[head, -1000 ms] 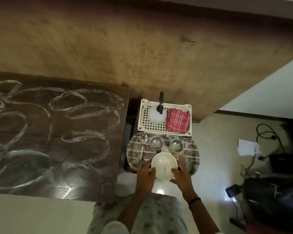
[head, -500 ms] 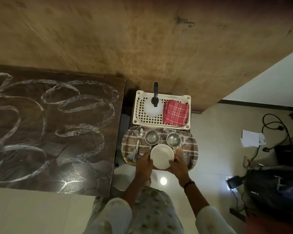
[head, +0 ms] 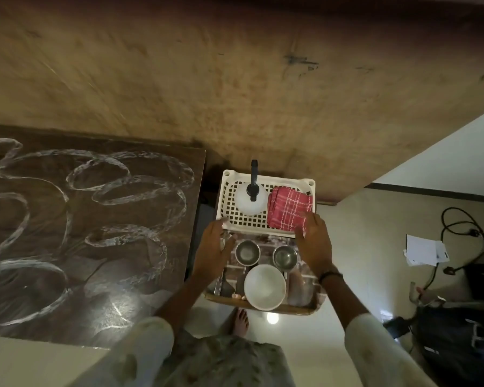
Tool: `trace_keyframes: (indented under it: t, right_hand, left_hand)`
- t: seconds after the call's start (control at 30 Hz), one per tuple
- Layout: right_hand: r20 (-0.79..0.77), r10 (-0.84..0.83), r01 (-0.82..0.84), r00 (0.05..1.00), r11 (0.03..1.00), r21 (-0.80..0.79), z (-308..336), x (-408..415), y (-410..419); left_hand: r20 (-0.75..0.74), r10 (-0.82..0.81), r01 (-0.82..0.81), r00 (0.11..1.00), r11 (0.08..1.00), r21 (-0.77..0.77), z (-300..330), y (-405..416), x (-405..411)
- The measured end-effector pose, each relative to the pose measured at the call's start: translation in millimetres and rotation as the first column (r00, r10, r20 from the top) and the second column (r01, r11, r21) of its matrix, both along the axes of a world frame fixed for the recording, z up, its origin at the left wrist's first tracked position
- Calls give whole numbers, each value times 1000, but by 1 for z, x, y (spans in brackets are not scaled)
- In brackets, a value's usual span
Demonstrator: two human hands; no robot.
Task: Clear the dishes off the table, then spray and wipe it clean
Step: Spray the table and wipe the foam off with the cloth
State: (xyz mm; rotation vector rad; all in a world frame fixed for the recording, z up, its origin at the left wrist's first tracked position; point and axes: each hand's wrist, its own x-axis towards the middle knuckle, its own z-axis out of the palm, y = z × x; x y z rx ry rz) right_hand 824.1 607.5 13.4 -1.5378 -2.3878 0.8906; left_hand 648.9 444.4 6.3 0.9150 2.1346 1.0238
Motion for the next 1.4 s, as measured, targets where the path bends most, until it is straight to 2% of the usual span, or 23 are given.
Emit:
trace_keyframes:
  t: [0.1,0.2,0.27,0.37,0.57,0.67,0.77,0.83,0.93,1.07,1.17,1.27,1.4]
  right_hand:
    - [209,238,-253,949,966,47,-23,-33,51]
    - [390,401,-416,829,908,-48,-49,-51,86]
    - [439,433,-425,787,897,-121,-59,-57,95]
    - [507,423,-424,751,897,-121,-66,-64,99]
    - [567,423,-408,707,899,-161,-70,-62,120]
    - [582,419,-459,697,884,-85,-58,-64,117]
    - [500,461,-480,733,872,-101,-43,-67,113]
    - [398,473,-449,786,879,-159,-30,-66,107]
    - [275,467,-445,840,884,-143,-4,-66,94]
    - [26,311,-300,950,933,-198,40,-77,51]
    - [-150,123,-163,981,944,-287,65,-90,-8]
    - [-290,-84,-84,953,849,-522,71,-102,-77]
    - [-306,-299,-52,904,634,-772,53,-117,-169]
  left_hand:
    - [-8,-128,128,992,992,-5,-8,48,-33]
    - [-23,-232,232,972,973,-6,-18,88,-54]
    - [31,-259,259,965,966,-17,-25,108,-59]
    - [149,-261,261,954,965,22,-31,127,-54]
    - [177,-166,146,970,982,122,-39,144,-43]
    - [213,-162,126,964,977,174,-38,146,-42]
    - [327,-202,148,923,972,181,-26,141,-44]
    - [375,-191,161,907,981,111,-13,135,-44]
    - [227,-142,116,963,985,125,11,119,-51]
    - [216,-113,51,970,960,274,53,77,-62]
    - [231,-64,-16,971,944,329,82,24,-76]
    - [244,9,-75,970,961,264,91,-38,-84]
    - [323,62,-113,944,984,141,74,-137,-98]
